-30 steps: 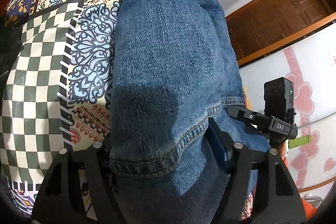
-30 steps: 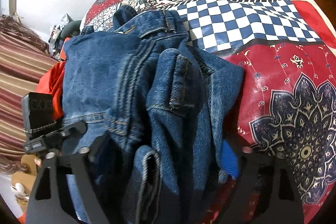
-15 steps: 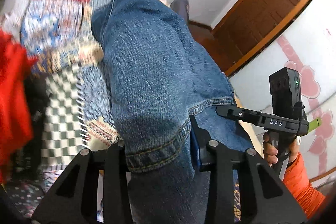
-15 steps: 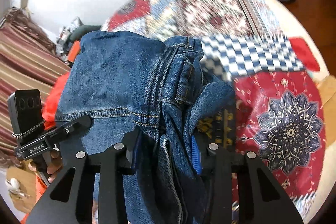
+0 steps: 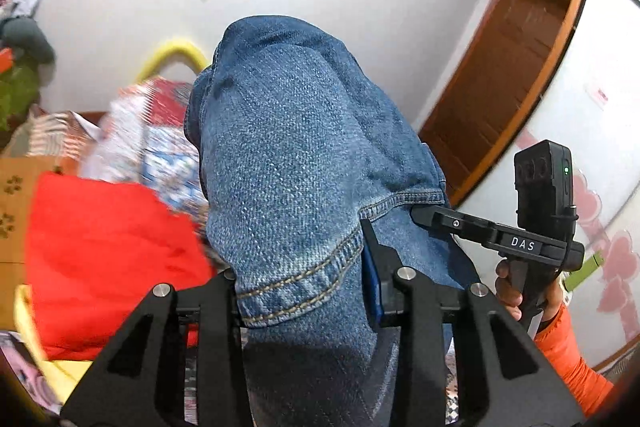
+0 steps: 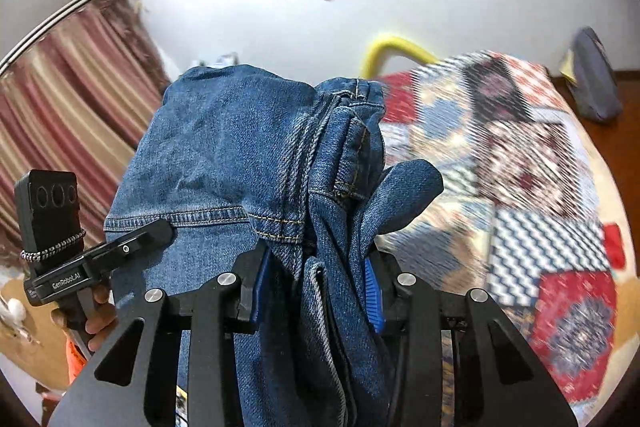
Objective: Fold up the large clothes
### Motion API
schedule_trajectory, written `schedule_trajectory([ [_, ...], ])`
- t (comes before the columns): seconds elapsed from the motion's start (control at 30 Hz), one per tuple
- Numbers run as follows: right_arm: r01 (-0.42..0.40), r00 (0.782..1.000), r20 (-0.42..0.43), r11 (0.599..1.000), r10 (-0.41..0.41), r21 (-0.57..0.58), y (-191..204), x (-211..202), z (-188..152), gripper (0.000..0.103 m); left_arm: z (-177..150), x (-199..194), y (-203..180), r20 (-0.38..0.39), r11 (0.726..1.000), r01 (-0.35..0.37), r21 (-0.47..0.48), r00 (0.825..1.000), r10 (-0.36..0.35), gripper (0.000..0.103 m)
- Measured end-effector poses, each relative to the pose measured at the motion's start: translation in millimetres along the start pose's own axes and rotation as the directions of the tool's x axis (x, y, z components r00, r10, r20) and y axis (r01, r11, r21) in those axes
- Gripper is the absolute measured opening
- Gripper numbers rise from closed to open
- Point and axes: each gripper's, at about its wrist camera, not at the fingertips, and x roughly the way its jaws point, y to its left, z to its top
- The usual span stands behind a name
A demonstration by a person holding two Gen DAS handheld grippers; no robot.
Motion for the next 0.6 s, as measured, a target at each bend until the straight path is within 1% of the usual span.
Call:
schedule_trajectory([
  [0.13,-0.051,0.999,-0.006,0.998,0.051,-0.024,40.5,34.6,14.3,0.035,10.4,-35.9,37.9,0.023,0.998,-0.05,-0.027,0.998,0.05,0.036],
  [0.2,-0.072,0.997,-0.019,0.997,0.072,-0.026,52.9,55.1,18.4,0.035,13.2,-44.1,61.9,0.026,0.996,-0.075,-0.041,0.997,0.077,0.036],
  [0.33,-0.106,0.992,-0.074,0.994,0.105,-0.011,72.6,107.7,21.3,0.035,13.6,-52.7,116.2,0.002,0.987,-0.118,-0.111,0.993,0.119,0.036],
  [0.4,-0.111,0.988,-0.109,0.994,0.111,0.005,74.4,137.0,23.1,0.035,11.2,-45.4,145.5,-0.025,0.98,-0.134,-0.145,0.991,0.132,0.036],
  [0.47,-0.109,0.98,-0.162,0.994,0.113,0.032,71.0,173.9,21.0,0.035,6.6,-33.3,177.8,-0.061,0.969,-0.151,-0.193,0.988,0.142,0.036],
  [0.53,-0.09,0.972,-0.213,0.995,0.097,0.047,66.1,209.6,17.8,0.036,-2.4,-13.8,212.5,-0.115,0.957,-0.179,-0.226,0.981,0.157,0.037],
  [0.6,-0.06,0.961,-0.266,0.996,0.074,0.061,60.9,243.5,11.4,0.036,-15.0,7.3,245.4,-0.171,0.943,-0.217,-0.251,0.969,0.177,0.038],
])
